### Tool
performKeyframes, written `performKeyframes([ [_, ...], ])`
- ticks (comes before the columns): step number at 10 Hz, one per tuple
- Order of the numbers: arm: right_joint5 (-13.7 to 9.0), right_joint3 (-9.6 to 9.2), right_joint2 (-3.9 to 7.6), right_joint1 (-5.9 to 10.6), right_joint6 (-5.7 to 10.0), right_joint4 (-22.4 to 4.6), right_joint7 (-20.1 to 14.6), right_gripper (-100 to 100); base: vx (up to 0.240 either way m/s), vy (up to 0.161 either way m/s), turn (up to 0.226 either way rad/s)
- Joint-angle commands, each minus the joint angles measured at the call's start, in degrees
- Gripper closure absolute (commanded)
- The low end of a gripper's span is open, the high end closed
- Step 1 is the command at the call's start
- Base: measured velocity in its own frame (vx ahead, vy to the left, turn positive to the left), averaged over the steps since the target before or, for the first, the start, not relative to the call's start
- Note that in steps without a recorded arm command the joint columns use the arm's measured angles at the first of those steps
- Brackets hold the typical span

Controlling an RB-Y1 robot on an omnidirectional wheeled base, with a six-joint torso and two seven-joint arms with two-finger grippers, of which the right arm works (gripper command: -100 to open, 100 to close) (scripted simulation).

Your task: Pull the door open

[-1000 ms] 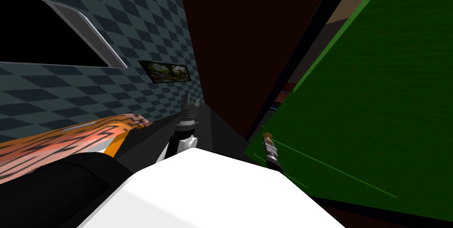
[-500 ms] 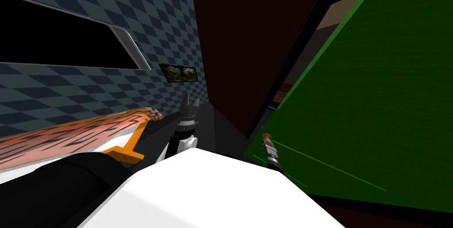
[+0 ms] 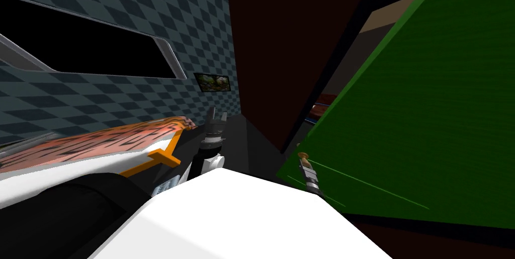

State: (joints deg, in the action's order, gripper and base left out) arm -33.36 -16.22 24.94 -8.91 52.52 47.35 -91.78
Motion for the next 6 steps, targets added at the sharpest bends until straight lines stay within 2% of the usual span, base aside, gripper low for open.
performKeyframes([
  [1, 0.6, -1.34, 1.38, -1.23, 1.02, 1.1, -1.6, 100, -0.281, -0.030, 0.122],
  [2, 0.9, -1.94, 1.94, -1.59, 1.49, 1.2, -2.2, 100, -0.273, -0.026, 0.088],
  [3, 0.7, -1.58, 1.47, -1.12, 1.03, 0.7, -1.7, 100, -0.118, -0.009, 0.015],
  [4, 1.2, -2.77, 2.32, -2.04, 2.31, 0.5, -2.9, 100, -0.167, -0.026, 0.138],
  [6, 1.7, -3.84, 3.37, -2.82, 3.87, 0.4, -4.1, 100, -0.216, -0.046, 0.133],
])
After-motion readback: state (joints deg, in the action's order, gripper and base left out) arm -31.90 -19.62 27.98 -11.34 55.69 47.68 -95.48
